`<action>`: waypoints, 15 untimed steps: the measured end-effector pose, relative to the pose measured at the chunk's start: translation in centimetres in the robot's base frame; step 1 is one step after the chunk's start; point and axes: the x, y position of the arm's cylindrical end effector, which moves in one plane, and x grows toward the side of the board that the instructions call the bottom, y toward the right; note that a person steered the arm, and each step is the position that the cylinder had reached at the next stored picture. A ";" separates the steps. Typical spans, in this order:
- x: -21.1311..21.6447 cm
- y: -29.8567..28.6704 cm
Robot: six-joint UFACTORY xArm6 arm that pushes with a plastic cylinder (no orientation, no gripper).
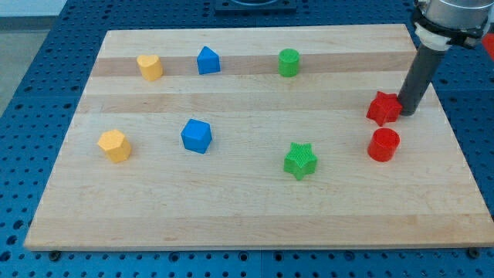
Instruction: Push the red star closer to the red circle
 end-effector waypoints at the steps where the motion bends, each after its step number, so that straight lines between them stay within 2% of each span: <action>1: -0.4 0.4; 2: -4.5 1.0; 3: -5.1 0.6; 8: -2.9 -1.6; 10: -0.7 -2.2; 15: 0.1 -5.0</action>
